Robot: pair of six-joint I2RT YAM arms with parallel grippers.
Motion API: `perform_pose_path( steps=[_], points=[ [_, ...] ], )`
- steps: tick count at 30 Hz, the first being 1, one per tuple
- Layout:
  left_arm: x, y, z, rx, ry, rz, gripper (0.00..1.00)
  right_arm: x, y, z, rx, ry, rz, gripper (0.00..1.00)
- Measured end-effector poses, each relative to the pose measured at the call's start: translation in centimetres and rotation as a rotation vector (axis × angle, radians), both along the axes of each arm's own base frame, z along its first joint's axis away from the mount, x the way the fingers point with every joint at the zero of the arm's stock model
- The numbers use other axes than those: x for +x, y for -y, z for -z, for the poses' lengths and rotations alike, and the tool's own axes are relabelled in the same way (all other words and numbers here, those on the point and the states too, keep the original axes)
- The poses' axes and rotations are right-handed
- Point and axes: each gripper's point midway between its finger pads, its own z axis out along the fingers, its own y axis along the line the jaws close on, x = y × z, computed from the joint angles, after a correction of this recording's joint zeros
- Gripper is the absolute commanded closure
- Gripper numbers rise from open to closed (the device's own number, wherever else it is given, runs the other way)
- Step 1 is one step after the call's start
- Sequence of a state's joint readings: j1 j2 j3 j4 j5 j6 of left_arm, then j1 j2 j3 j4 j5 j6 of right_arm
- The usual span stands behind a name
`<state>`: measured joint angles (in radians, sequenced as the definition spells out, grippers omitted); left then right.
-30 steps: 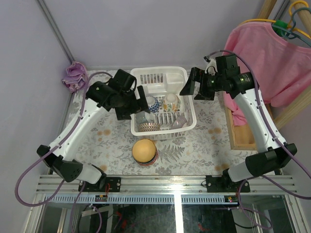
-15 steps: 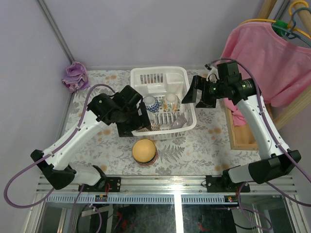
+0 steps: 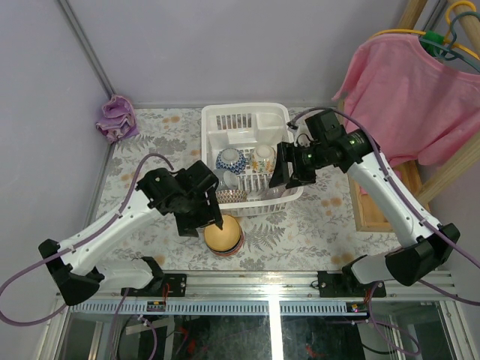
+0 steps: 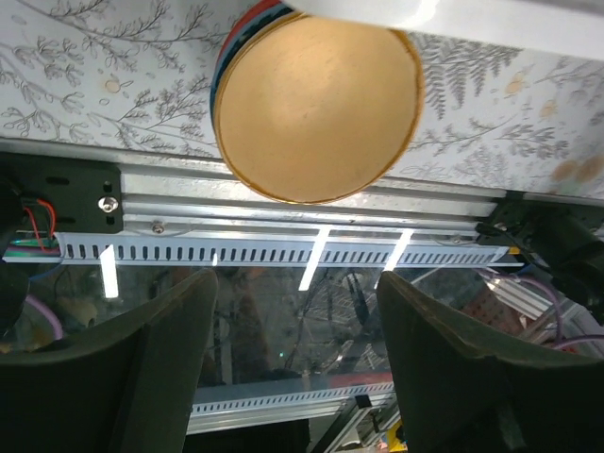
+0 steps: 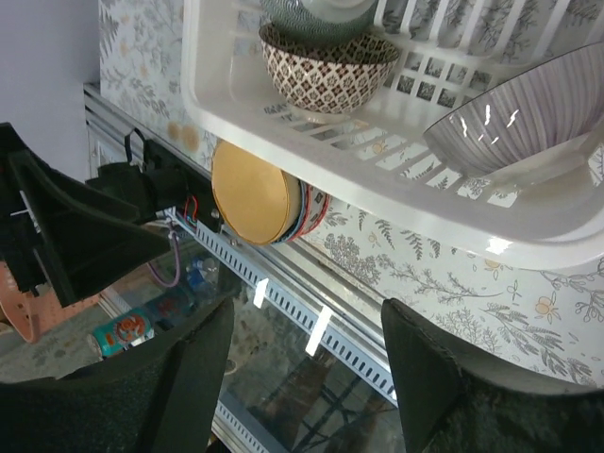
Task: Load the bowls into the dish rack
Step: Pick up the bowl from the center of the board.
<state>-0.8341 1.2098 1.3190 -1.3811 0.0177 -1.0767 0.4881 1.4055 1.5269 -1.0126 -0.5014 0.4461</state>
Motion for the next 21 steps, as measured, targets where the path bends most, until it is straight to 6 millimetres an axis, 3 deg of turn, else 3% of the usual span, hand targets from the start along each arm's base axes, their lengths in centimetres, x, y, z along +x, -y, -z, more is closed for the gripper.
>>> perform_pose_path(
  steps=[6, 14, 21],
  points=[
    [-1.1, -0.4, 2.2, 0.058, -0.047, 0.018, 0.42, -1.4, -0.2, 0.7, -0.039, -0.014, -0.029, 0.33],
    [-0.6, 0.0, 4.2, 0.124, -0.058, 0.035, 0.50, -1.8, 0.6, 0.6, -0.065, -0.002, -0.015, 0.34],
    [-1.4, -0.8, 6.7, 0.140, -0.088, 0.010, 0.52, -1.8, 0.7, 0.6, -0.071, 0.004, -0.012, 0.34]
  ],
)
